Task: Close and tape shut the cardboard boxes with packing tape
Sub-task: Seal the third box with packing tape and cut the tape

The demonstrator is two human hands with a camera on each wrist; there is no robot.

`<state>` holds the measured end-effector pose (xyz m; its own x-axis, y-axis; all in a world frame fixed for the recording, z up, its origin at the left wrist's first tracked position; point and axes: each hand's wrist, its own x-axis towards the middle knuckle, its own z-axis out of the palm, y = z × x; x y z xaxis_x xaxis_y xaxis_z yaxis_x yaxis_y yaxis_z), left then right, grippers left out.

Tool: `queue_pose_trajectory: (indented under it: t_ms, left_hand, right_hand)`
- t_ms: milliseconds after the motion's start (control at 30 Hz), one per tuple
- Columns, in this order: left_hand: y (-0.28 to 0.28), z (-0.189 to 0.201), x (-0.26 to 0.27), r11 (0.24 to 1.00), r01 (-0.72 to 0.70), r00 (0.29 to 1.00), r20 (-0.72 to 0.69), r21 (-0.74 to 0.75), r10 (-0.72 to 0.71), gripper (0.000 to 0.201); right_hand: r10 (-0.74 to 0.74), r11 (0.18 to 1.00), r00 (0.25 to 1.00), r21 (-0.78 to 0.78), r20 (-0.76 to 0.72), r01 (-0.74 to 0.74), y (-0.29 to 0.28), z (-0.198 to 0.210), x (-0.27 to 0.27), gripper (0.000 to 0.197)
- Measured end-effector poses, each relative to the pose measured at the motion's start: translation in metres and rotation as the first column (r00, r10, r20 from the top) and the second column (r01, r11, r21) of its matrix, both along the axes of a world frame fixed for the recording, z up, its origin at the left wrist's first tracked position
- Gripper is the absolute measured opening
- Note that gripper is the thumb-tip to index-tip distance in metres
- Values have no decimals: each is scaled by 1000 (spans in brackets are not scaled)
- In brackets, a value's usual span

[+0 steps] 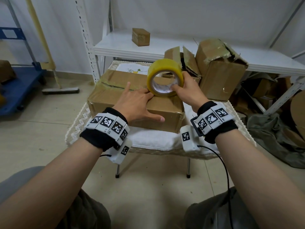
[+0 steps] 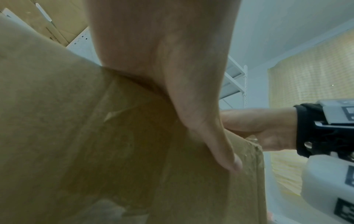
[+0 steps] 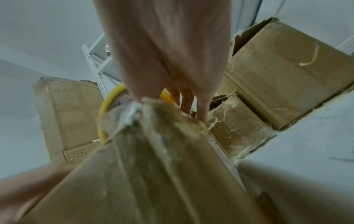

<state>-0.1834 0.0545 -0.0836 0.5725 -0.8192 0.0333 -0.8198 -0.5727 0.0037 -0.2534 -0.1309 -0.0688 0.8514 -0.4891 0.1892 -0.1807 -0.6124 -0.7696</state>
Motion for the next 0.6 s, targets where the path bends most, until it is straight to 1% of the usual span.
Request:
queue_pose_trajectory:
  t_ms: [100,300,433,533,600]
  left_hand:
    - [0,4,0,1000,-23,1000,7,4,23,115]
    - [-1,6,-2,999,-52,999,3,-14,52,115]
    - [1,7,0,998,-61,998,-11,-24,61,125]
    - [1,7,0,997,-64,998,-27,-35,63,127]
    - [1,8,-1,997,-68,997,-37,-38,67,125]
  right_hand:
    - [11,1000,1000,-15,25,-11,1,4,0,31]
    - [-11,998,997,-67,74,16,0,9,5,36]
    - [-121,992,982,-5,144,123,-13,14,-2,35]
    - [-171,983,973,-44,154,180,-18,11,-8,29]
    - [-183,979,974,-64,132,193,-17,10,-11,30]
